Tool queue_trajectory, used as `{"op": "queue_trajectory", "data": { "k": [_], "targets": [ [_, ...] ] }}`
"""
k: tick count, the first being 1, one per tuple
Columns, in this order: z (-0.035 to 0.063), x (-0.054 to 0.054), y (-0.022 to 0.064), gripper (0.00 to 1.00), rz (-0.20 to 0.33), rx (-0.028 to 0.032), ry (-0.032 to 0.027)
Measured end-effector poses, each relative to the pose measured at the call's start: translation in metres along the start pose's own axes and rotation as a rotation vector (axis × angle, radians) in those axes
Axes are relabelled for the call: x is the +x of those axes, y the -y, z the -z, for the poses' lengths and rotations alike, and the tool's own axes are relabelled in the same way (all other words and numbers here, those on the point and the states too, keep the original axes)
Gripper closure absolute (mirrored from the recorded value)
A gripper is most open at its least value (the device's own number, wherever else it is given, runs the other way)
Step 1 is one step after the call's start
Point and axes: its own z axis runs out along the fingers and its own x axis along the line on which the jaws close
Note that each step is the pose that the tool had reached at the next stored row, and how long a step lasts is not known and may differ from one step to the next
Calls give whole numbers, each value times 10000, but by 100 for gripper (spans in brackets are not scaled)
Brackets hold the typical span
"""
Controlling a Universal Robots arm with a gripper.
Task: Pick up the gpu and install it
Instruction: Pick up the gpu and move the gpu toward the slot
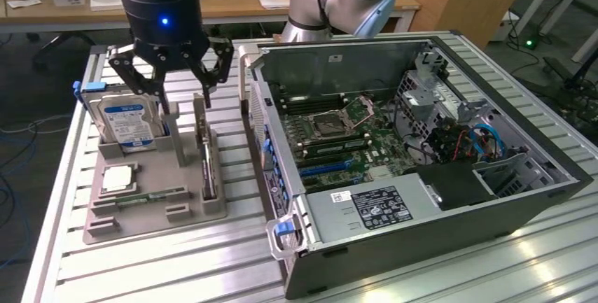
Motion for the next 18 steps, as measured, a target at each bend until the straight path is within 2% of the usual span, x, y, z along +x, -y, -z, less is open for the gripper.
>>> {"op": "queue_trajectory", "data": {
  "k": [8, 18],
  "targets": [
    [-144, 2, 6, 39, -5, -1, 2],
    [-266, -30, 30, 39, -284, 5, 15]
  ]
}}
